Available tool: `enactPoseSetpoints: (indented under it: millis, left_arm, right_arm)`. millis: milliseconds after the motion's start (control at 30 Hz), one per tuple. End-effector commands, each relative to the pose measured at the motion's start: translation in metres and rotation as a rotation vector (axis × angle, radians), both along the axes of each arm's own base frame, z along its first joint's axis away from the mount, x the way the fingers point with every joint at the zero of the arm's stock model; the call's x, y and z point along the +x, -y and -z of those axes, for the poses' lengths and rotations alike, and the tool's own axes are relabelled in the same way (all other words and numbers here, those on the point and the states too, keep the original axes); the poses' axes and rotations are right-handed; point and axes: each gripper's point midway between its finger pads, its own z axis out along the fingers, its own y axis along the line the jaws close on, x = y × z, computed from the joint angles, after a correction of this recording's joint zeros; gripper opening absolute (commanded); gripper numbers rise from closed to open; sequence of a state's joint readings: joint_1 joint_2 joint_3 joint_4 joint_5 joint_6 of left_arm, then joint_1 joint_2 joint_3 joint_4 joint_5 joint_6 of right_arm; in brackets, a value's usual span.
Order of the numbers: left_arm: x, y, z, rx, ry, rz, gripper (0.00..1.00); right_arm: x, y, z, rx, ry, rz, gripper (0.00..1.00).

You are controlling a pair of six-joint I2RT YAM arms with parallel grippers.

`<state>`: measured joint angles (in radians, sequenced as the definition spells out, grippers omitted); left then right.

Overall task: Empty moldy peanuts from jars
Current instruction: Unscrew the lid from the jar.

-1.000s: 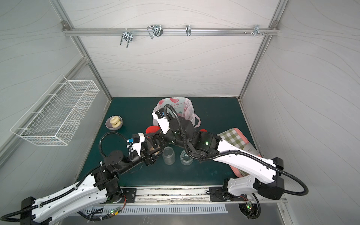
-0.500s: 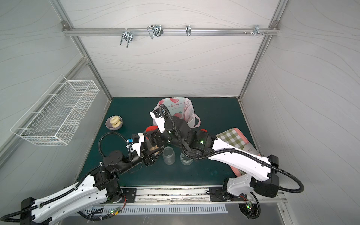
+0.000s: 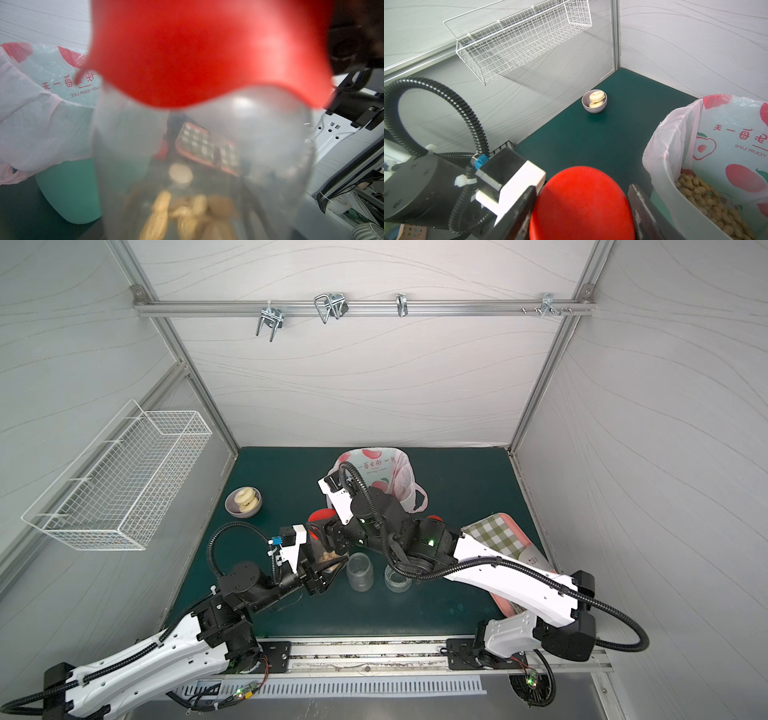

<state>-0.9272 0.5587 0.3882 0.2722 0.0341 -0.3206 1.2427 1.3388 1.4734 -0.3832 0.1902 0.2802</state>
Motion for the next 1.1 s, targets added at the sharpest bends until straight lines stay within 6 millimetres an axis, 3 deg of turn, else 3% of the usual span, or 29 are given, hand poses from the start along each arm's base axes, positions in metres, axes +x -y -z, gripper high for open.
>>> enactPoseSetpoints:
  millis: [0,700,1067]
  left_arm:
    - [-0.004,-0.002,-0.026,-0.08,0.043,0.022,0.4]
    - [-0.017,-0.001,-0.035,-0.107,0.071,0.092,0.4]
    - [-0.019,0.001,-0.038,-0.109,0.078,0.108,0.4]
  right_arm:
    - [-0.028,-0.001,-0.013,0.032,-0.021,-0.156,0.38]
    - [-0.07,0.028,-0.04,0.216,-0.192,-0.76,0.3]
    - [-0.07,0.03,-0.036,0.229,-0.192,-0.812,0.32]
